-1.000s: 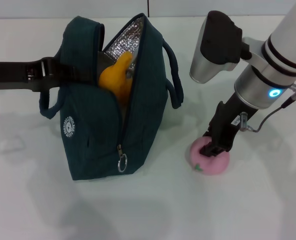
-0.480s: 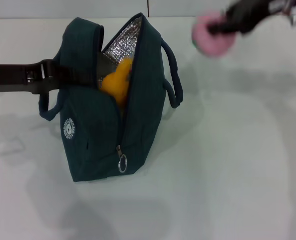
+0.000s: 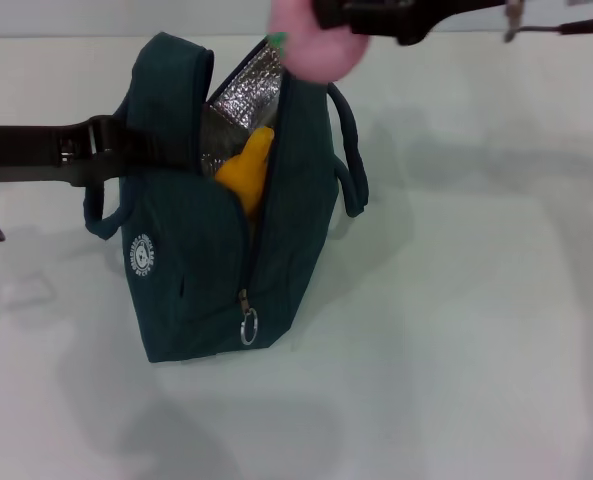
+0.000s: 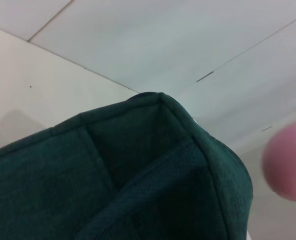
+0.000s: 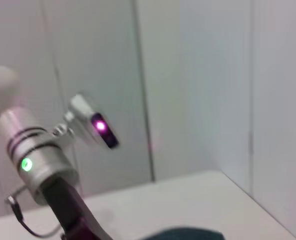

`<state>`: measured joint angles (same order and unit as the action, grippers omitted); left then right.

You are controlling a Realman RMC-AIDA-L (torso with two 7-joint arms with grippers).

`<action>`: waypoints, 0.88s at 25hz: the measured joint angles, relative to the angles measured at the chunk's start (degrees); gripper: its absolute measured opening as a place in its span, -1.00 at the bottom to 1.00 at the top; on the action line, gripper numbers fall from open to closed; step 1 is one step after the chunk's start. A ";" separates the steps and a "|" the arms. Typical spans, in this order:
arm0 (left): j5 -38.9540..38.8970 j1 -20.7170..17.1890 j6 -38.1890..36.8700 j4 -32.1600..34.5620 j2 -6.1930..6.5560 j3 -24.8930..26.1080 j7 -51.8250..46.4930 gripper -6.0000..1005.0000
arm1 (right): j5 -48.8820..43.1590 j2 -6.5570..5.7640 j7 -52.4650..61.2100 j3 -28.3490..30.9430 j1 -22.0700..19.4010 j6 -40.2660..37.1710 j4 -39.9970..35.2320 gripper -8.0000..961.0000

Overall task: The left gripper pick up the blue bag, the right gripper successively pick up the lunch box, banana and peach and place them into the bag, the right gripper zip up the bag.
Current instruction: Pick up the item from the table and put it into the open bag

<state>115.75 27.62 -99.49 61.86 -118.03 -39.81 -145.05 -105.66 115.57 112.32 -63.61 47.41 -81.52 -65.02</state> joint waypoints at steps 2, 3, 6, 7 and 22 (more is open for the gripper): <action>0.00 0.13 0.00 -0.04 -0.01 0.00 -0.14 -0.92 | 2.98 0.05 -3.28 -1.01 0.95 1.47 4.35 -0.71; 0.00 0.21 0.00 -0.05 -0.03 0.00 -0.15 -0.92 | 4.78 0.12 -5.17 -1.71 1.66 2.24 7.28 -0.72; 0.00 0.45 0.01 -0.21 -0.09 0.00 -0.13 -0.92 | 8.56 0.25 -9.64 -4.16 3.23 4.49 13.58 -0.77; 0.01 0.60 0.00 -0.54 -0.06 0.00 -0.08 -0.92 | 9.19 0.27 -10.88 -5.15 3.61 5.54 14.97 -0.78; 0.01 0.45 0.09 -1.31 0.24 0.35 0.49 -0.92 | 15.96 0.36 -13.35 -18.39 2.18 18.21 20.09 -0.91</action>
<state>115.76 28.07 -99.40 60.55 -117.80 -39.46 -144.56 -89.70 115.94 98.97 -82.00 49.59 -63.31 -44.93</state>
